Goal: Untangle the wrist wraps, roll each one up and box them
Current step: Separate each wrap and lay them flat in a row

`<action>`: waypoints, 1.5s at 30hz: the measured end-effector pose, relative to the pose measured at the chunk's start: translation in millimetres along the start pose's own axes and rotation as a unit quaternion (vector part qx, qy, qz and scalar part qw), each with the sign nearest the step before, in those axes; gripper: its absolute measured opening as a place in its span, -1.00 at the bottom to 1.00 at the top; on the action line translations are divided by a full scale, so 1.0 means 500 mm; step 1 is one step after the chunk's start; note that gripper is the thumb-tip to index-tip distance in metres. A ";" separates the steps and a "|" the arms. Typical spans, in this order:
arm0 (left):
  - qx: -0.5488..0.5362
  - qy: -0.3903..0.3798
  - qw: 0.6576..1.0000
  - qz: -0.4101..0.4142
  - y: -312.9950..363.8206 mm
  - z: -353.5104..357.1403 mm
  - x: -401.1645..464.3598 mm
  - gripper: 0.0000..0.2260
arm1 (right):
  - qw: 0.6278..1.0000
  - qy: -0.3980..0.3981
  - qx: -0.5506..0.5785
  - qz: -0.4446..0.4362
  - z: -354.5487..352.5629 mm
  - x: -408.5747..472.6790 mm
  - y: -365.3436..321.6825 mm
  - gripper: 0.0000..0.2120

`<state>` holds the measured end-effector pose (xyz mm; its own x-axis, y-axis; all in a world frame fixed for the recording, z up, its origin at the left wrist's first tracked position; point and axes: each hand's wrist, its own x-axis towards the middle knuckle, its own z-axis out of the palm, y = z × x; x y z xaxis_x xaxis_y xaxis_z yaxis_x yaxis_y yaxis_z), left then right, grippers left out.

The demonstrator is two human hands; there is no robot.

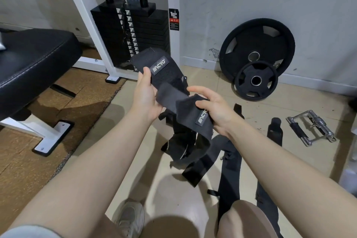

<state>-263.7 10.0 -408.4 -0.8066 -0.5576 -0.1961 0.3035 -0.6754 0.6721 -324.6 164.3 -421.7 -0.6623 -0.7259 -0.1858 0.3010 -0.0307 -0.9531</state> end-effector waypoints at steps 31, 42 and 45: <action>0.038 -0.043 0.998 -0.002 -0.011 0.042 -0.028 -0.67 | 0.989 0.103 0.102 -0.033 0.041 0.005 -0.003 -0.91; 0.044 -0.065 0.997 0.007 -0.011 0.071 -0.038 -0.76 | 0.986 0.151 0.065 -0.026 0.028 0.024 0.011 -0.86; 0.039 -0.064 0.997 0.000 -0.006 0.074 -0.034 -0.76 | 0.990 0.134 0.031 -0.035 0.018 0.025 0.009 -0.71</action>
<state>-269.8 39.4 -380.7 -0.8666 -0.4874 -0.1070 0.2666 -0.6336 0.7263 -325.4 149.2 -426.2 -0.8392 -0.5116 -0.1844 0.2841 -0.1232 -0.9509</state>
